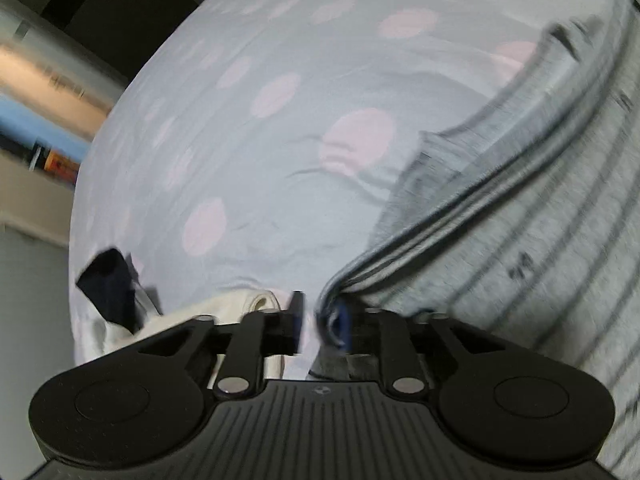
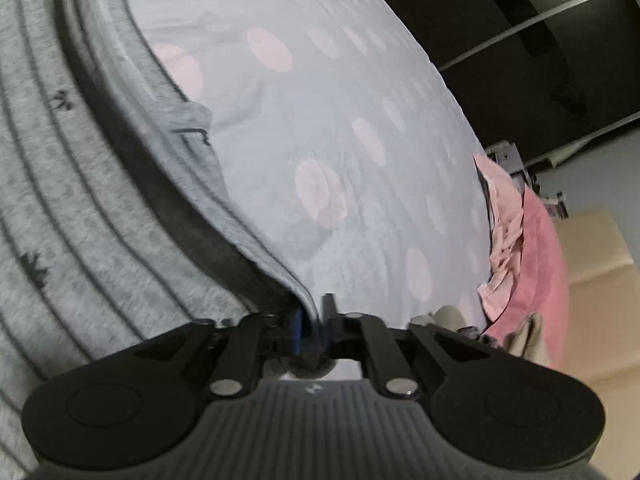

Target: Fold clothes

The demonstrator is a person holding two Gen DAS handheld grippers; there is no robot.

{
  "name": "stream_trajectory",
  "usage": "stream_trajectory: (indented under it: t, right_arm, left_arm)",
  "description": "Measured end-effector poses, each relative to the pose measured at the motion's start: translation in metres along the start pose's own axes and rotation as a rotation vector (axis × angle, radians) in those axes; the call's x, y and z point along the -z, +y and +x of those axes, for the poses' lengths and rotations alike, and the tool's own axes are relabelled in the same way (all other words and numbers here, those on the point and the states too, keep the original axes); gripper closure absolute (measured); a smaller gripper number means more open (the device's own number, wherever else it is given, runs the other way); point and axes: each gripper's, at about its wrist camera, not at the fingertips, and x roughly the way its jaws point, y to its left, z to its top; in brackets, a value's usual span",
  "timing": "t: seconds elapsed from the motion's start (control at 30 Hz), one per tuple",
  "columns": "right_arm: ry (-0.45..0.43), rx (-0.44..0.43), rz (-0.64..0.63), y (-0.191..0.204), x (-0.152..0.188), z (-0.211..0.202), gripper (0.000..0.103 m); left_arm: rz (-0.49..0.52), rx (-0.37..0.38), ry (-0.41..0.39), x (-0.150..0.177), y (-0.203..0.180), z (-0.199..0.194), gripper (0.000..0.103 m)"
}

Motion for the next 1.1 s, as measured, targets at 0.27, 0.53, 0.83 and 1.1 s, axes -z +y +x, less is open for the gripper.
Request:
stream_trajectory:
  t: [0.27, 0.53, 0.83, 1.1]
  right_arm:
    - [0.026, 0.056, 0.25, -0.015, -0.008, 0.009, 0.08]
    - [0.012, 0.108, 0.347, -0.031, 0.0, -0.016, 0.079]
    - [-0.002, 0.057, 0.35, -0.014, 0.028, -0.065, 0.075]
    - [0.051, -0.002, 0.426, -0.004, 0.061, -0.105, 0.073]
  left_arm:
    - [-0.263, 0.043, 0.02, -0.006, 0.024, 0.009, 0.071]
    - [-0.387, 0.051, -0.017, 0.005, 0.055, -0.02, 0.053]
    - [-0.467, -0.033, -0.044, 0.027, 0.072, -0.055, 0.048]
    - [-0.431, 0.05, -0.076, 0.072, 0.049, -0.082, 0.048]
